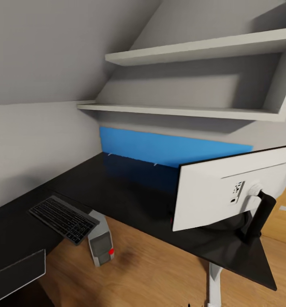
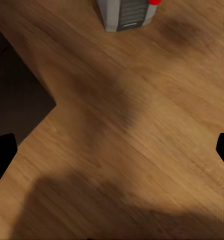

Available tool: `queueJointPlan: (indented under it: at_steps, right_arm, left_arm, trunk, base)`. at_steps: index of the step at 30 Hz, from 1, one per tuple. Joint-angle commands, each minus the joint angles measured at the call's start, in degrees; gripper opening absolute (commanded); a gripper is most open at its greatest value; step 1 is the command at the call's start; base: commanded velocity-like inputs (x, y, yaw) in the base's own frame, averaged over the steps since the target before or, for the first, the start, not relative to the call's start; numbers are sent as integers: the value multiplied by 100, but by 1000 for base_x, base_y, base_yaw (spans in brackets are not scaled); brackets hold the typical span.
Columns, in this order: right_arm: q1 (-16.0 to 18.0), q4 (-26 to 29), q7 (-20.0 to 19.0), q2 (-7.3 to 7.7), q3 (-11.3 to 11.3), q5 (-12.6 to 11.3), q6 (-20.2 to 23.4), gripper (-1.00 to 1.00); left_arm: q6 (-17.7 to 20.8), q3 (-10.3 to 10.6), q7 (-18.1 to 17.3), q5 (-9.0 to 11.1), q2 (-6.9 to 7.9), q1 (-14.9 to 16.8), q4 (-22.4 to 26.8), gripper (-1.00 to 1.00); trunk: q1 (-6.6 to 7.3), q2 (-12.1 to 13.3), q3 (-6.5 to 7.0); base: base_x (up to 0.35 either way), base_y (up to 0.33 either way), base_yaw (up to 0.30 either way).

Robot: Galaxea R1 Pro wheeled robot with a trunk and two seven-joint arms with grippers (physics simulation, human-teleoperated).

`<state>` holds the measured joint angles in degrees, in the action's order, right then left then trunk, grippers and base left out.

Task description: In the bedroom, organize the workspace by keeping the computer under the desk, ensuring the monitor is on the desk, placing the keyboard on the desk next to the monitor, placing the mouse on the desk next to the keyboard, moving the folder from the swivel chair onto the desk next to the mouse, stacking the notebook on top of the folder with the pen on top of the notebook, and positioning the swivel chair next to the desk.

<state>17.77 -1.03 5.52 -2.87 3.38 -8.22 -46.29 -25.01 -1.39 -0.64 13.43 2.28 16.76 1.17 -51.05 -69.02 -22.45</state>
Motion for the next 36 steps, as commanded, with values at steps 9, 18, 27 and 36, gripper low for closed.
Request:
queueJointPlan:
  at_steps: [9, 18, 27, 36]
  right_arm:
    - [7, -11, 19, -3, 40, -39, -14, 100]
    - [7, -11, 19, 5, 40, -39, -11, 100]
    - [7, -11, 19, 1, 40, -39, -11, 100]
    - [7, -11, 19, -3, 40, -39, -11, 100]
  left_arm:
    - [-13, -11, -7, 9, 0, 2, -3, 100]
    - [-12, -11, -7, 10, 0, 2, -3, 100]
    - [-11, -11, -7, 8, 0, 2, -3, 100]
    - [-7, -11, -7, 10, 0, 2, -3, 100]
  trunk:
    - [0, -4, -25]
    - [0, -4, -72]
    - [0, -4, -118]
    - [0, -4, -150]
  base:
    - [0, 50, -229]
    - [0, 4, -152]
    - [0, 0, -135]
    - [0, 0, -83]
